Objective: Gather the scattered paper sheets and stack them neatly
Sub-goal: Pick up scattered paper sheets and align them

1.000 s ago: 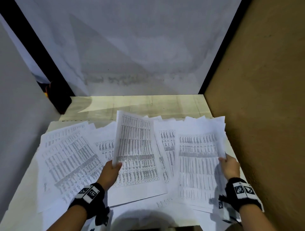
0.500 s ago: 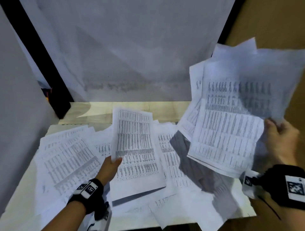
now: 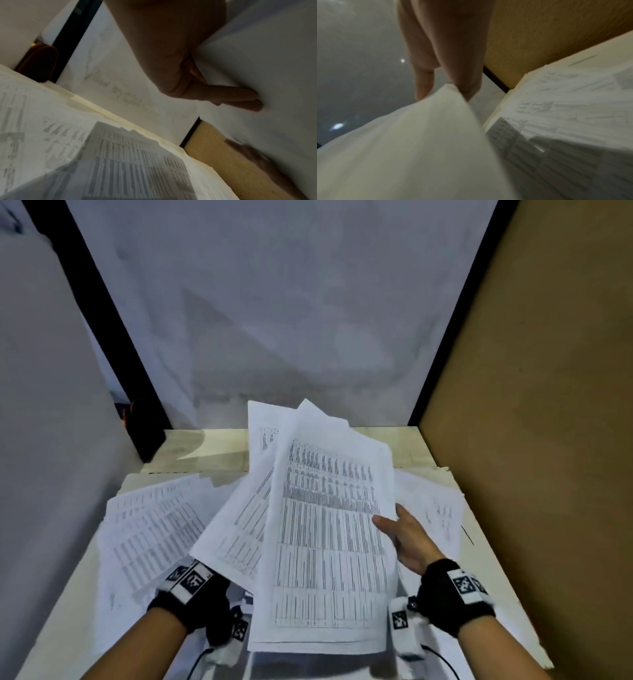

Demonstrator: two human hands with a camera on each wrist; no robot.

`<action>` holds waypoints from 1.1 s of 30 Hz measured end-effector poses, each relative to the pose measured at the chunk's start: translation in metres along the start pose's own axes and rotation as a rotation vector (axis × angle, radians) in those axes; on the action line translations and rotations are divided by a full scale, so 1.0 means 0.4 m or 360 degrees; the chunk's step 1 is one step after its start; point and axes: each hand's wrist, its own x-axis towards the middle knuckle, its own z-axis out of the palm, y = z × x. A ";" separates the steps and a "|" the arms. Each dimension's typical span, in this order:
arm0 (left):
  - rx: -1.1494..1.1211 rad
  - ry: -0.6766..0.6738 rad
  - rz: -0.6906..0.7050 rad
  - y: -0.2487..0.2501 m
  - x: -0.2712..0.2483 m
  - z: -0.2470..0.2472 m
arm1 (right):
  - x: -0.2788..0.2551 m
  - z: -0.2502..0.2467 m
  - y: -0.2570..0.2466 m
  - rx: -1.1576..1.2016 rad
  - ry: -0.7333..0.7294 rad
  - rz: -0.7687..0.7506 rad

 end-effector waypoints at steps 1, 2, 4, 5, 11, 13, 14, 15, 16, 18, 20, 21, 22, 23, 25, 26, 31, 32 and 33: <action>0.0002 0.0000 -0.0036 0.005 0.015 -0.020 | 0.009 0.006 0.000 -0.0021 0.0006 -0.0042; 0.0013 -0.0035 -0.0060 0.015 0.024 -0.030 | 0.014 0.014 -0.006 -0.0067 0.0035 -0.0124; 0.0145 -0.0096 -0.0089 0.046 0.039 -0.038 | 0.017 0.031 -0.027 -0.0220 0.0124 -0.0346; 0.0175 -0.0131 -0.0097 0.063 0.046 -0.035 | 0.016 0.039 -0.040 -0.0300 0.0181 -0.0451; 0.0877 -0.0243 0.0269 0.106 0.072 -0.005 | 0.022 0.072 -0.074 -0.0175 0.0243 -0.0741; 0.1025 -0.0221 0.0329 0.070 0.067 -0.013 | 0.025 0.075 -0.049 -0.0184 0.0195 -0.0666; 0.1086 -0.0220 0.0334 0.048 0.060 -0.013 | 0.028 0.072 -0.031 -0.0196 0.0196 -0.0615; 0.1122 -0.0218 0.0331 0.024 0.057 -0.021 | 0.031 0.073 -0.015 -0.0209 0.0209 -0.0564; 0.1135 -0.0209 0.0321 0.004 0.052 -0.023 | 0.033 0.074 0.000 -0.0199 0.0223 -0.0536; 0.1109 -0.0092 0.0297 -0.031 0.049 -0.021 | 0.035 0.080 0.018 -0.0194 0.0241 -0.0539; 0.1091 0.0037 0.0342 -0.042 0.049 -0.005 | 0.027 0.093 0.017 -0.0222 0.0256 -0.0617; 0.1066 0.0078 0.0387 -0.037 0.046 0.006 | 0.016 0.103 0.007 -0.0224 0.0243 -0.0666; 0.1029 0.0097 0.0438 -0.032 0.045 0.015 | 0.007 0.109 -0.003 -0.0206 0.0184 -0.0715; 0.0987 0.0083 0.0499 -0.023 0.043 0.025 | 0.000 0.115 -0.015 -0.0186 0.0141 -0.0755; 0.0901 0.0032 0.0655 -0.006 0.046 0.027 | -0.008 0.120 -0.039 -0.0114 0.0096 -0.0846; 0.0888 -0.0006 0.0709 0.004 0.047 0.028 | -0.007 0.114 -0.050 -0.0055 0.0064 -0.0882; 0.0936 -0.0113 0.0817 0.036 0.042 0.026 | 0.000 0.109 -0.128 -0.0104 -0.0004 -0.0984; 0.0926 -0.0104 0.0818 0.034 0.047 0.023 | 0.006 0.107 -0.135 -0.0093 -0.0019 -0.0975; 0.0913 -0.0073 0.0809 0.031 0.055 0.014 | 0.014 0.103 -0.135 -0.0086 -0.0024 -0.0936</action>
